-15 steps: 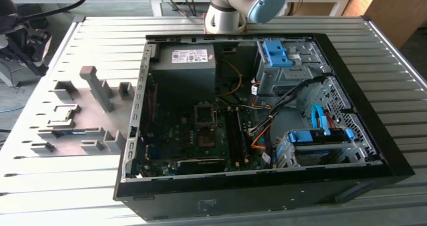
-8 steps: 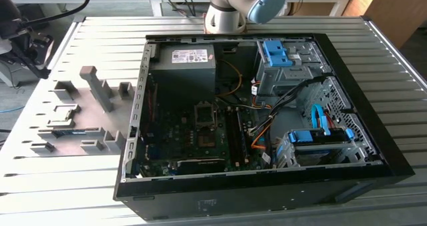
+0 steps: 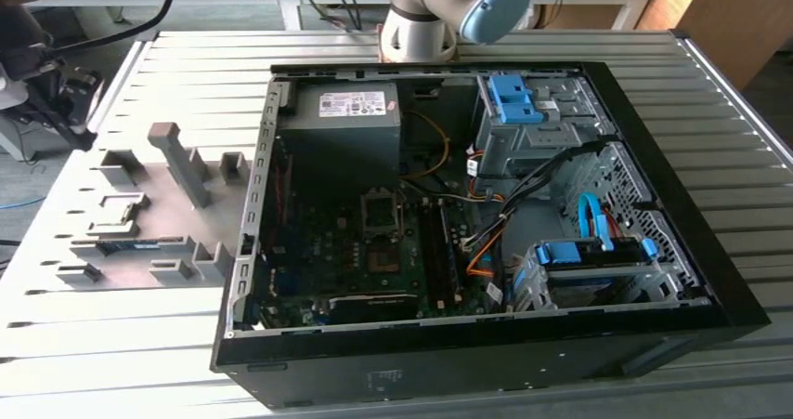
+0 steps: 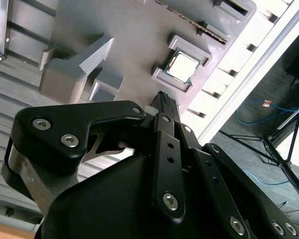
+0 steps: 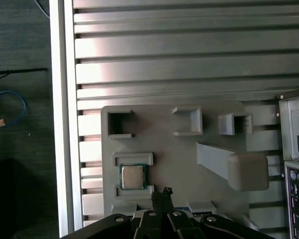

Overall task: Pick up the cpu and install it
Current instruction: 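Reach for the cpu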

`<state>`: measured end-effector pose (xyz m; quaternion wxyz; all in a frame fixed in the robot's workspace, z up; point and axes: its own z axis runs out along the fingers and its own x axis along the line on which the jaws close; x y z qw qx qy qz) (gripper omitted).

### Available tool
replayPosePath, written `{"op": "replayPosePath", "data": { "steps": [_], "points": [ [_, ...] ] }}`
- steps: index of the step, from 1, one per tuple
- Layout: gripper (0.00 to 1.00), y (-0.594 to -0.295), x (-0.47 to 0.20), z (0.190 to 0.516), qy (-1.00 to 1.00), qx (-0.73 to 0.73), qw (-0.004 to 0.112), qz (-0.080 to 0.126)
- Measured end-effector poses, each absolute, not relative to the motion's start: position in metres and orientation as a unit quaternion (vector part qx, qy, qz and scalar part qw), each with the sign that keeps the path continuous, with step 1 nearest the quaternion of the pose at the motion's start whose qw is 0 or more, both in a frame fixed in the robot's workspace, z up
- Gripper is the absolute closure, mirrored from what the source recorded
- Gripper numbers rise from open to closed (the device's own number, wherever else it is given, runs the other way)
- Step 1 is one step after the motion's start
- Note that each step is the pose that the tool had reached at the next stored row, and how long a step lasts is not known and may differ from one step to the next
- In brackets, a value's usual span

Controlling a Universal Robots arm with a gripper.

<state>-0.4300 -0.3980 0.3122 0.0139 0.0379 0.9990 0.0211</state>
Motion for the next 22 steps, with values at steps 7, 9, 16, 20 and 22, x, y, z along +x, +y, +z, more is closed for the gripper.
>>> {"op": "replayPosePath", "data": {
  "steps": [7, 9, 16, 20, 22],
  "points": [
    [0.9, -0.398, -0.43, 0.304, 0.999, 0.038, 0.014, 0.021],
    [0.9, -0.398, -0.43, 0.301, 0.999, 0.038, 0.014, 0.021],
    [0.9, -0.398, -0.43, 0.292, 0.999, 0.038, 0.014, 0.021],
    [0.9, -0.398, -0.43, 0.287, 0.999, 0.038, 0.014, 0.021],
    [0.9, -0.398, -0.43, 0.285, 0.999, 0.038, 0.014, 0.021]
  ]
}}
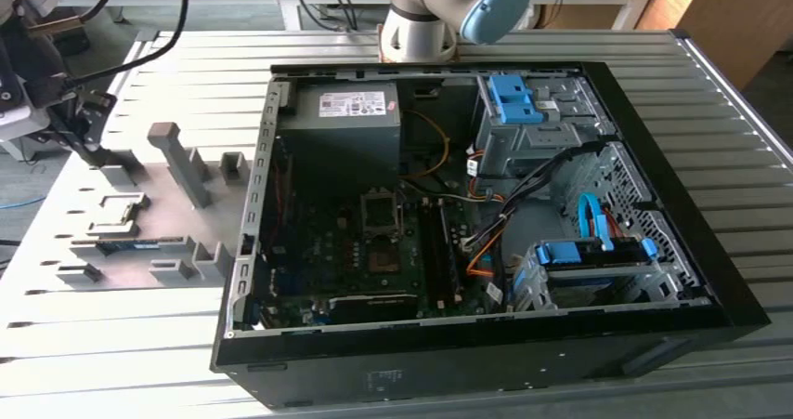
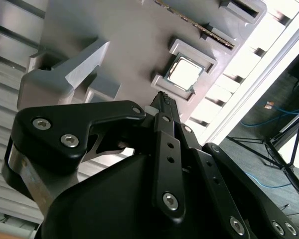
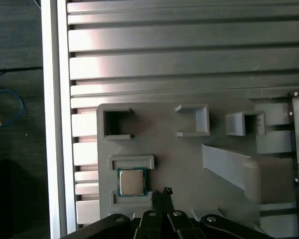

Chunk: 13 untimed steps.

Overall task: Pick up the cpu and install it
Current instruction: 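Reach for the cpu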

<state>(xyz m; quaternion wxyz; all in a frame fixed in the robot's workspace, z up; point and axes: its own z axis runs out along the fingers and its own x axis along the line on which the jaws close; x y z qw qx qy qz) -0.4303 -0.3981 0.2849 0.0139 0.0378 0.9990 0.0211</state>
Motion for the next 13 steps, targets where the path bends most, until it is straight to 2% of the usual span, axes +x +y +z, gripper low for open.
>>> {"op": "replayPosePath", "data": {
  "steps": [13],
  "points": [
    [0.9, -0.398, -0.43, 0.271, 0.999, 0.038, 0.014, 0.021]
  ]
}}
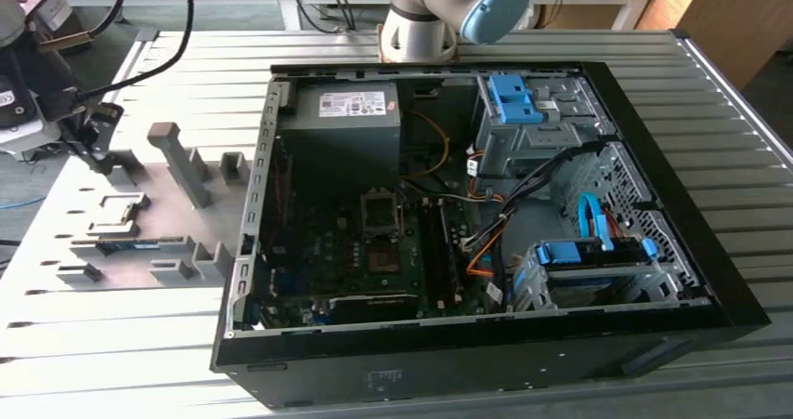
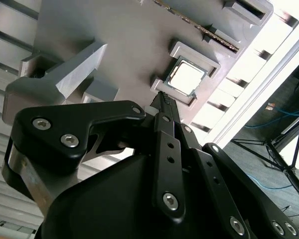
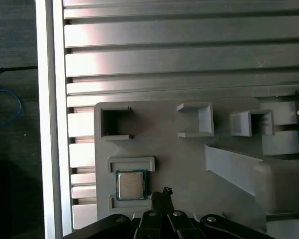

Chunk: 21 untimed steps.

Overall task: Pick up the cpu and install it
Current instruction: 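Reach for the cpu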

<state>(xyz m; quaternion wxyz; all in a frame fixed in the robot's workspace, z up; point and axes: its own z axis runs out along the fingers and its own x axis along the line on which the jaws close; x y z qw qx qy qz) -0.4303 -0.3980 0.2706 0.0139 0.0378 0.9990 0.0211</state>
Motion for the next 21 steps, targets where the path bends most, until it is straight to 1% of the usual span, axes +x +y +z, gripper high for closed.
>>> {"op": "replayPosePath", "data": {
  "steps": [21],
  "points": [
    [0.9, -0.398, -0.43, 0.247, 0.999, 0.038, 0.014, 0.021]
  ]
}}
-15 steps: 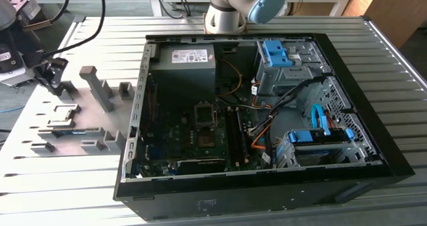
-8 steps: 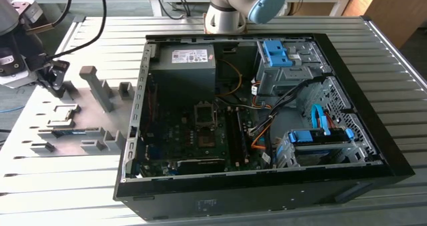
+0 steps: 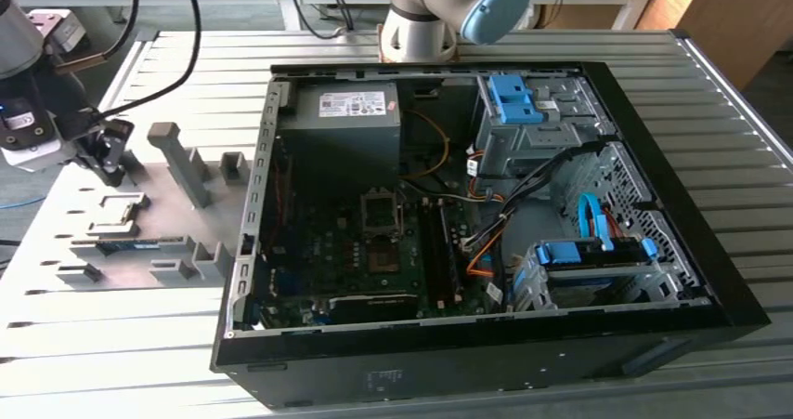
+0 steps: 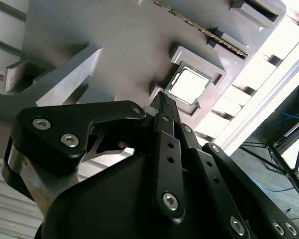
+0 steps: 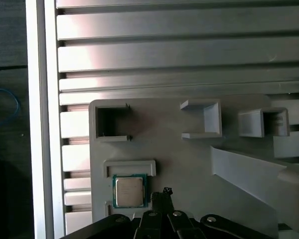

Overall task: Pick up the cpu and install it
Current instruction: 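Reach for the cpu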

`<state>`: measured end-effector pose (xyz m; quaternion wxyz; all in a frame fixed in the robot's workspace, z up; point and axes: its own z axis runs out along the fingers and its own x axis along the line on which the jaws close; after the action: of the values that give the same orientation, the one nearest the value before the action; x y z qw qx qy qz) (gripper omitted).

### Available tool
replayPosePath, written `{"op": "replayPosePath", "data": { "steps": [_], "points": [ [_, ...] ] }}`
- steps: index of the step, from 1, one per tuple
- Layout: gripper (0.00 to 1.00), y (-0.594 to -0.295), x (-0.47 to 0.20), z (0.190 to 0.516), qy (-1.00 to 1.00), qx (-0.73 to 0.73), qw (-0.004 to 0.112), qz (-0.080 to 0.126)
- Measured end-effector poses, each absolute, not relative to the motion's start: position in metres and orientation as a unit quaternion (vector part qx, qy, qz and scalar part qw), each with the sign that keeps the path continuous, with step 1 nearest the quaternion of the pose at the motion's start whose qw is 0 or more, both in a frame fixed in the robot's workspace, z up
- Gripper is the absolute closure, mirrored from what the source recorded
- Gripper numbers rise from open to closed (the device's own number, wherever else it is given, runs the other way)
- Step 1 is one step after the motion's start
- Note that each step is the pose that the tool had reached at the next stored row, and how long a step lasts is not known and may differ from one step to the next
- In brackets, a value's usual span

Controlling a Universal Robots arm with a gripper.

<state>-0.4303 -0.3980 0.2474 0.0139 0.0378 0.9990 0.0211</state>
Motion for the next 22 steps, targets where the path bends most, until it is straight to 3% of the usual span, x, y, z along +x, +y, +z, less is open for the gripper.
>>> {"op": "replayPosePath", "data": {
  "steps": [10, 15, 22],
  "points": [
    [0.9, -0.398, -0.441, 0.241, 0.999, 0.038, 0.014, 0.02],
    [0.9, -0.398, -0.444, 0.24, 0.999, 0.037, 0.015, -0.008],
    [0.9, -0.398, -0.451, 0.234, 0.999, 0.032, 0.015, -0.009]
  ]
}}
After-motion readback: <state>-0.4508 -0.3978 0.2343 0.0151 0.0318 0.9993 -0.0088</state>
